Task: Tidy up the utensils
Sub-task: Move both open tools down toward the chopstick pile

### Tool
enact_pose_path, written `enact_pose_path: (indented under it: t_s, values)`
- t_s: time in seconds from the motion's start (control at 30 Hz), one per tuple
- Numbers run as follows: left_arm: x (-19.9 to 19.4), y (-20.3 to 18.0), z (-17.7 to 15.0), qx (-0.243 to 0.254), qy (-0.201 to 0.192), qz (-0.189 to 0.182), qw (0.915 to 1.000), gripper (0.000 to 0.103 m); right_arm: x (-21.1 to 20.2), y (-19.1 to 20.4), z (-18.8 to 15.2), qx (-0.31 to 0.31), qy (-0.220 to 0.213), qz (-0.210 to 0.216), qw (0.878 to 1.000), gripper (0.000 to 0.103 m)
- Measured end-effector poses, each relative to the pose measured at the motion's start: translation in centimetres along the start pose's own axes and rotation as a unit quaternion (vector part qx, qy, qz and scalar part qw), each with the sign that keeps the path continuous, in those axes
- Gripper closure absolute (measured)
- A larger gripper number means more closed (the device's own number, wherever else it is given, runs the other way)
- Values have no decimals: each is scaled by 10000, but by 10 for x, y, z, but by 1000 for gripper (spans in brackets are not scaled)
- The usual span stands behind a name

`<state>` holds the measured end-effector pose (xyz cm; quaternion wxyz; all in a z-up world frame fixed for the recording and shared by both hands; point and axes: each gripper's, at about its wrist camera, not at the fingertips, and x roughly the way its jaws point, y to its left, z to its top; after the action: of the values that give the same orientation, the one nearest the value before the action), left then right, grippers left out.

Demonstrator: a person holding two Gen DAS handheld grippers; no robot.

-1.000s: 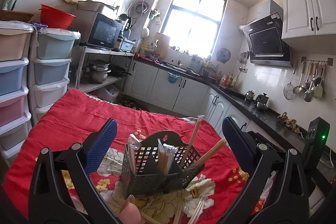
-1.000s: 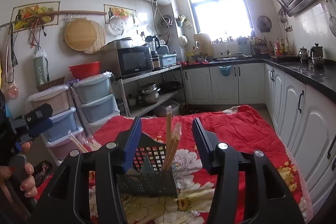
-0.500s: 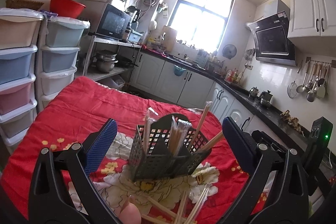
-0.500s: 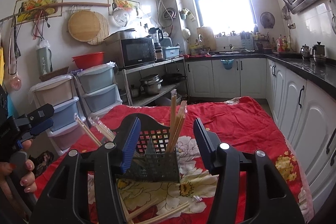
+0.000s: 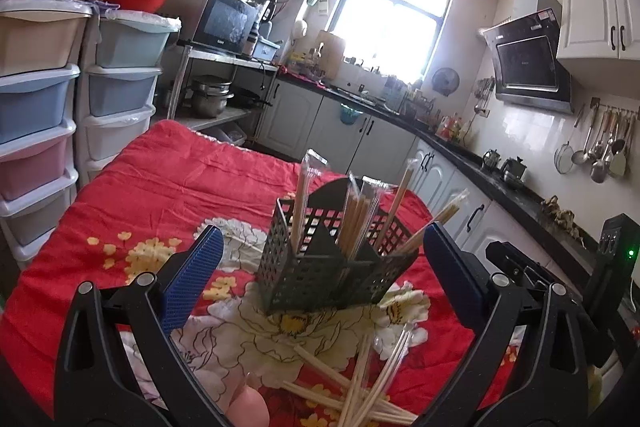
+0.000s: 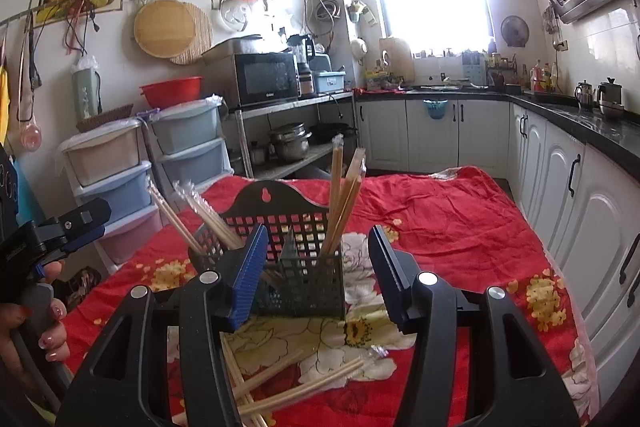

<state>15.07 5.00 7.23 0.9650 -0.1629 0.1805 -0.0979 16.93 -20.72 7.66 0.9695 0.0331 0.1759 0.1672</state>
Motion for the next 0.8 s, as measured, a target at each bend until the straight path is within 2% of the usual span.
enact_pose_path:
  t_s: [0.37, 0.8]
  values:
    - [11, 8, -20, -45, 369, 41, 9993, 11, 6, 1, -19, 14, 331, -26, 9994, 53]
    - [29, 1, -38, 95, 755, -1, 9971, 11, 19, -13, -41, 95, 835, -233, 9962, 53]
